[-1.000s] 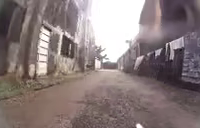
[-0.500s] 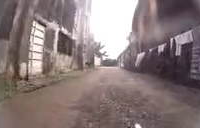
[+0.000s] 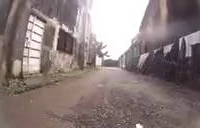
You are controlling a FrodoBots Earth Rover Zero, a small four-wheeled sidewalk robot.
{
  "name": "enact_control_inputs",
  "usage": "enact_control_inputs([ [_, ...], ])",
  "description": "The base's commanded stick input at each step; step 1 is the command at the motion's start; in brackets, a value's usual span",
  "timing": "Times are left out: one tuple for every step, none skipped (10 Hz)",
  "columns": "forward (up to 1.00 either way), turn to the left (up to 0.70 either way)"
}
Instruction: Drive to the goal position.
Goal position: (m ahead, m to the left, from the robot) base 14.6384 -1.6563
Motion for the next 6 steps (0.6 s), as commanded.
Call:
enact_control_inputs([
  [0.70,0.00],
  [0.70,0.00],
  [0.70,0.00],
  [0.70,0.00],
  [0.70,0.00],
  [0.70,0.00],
])
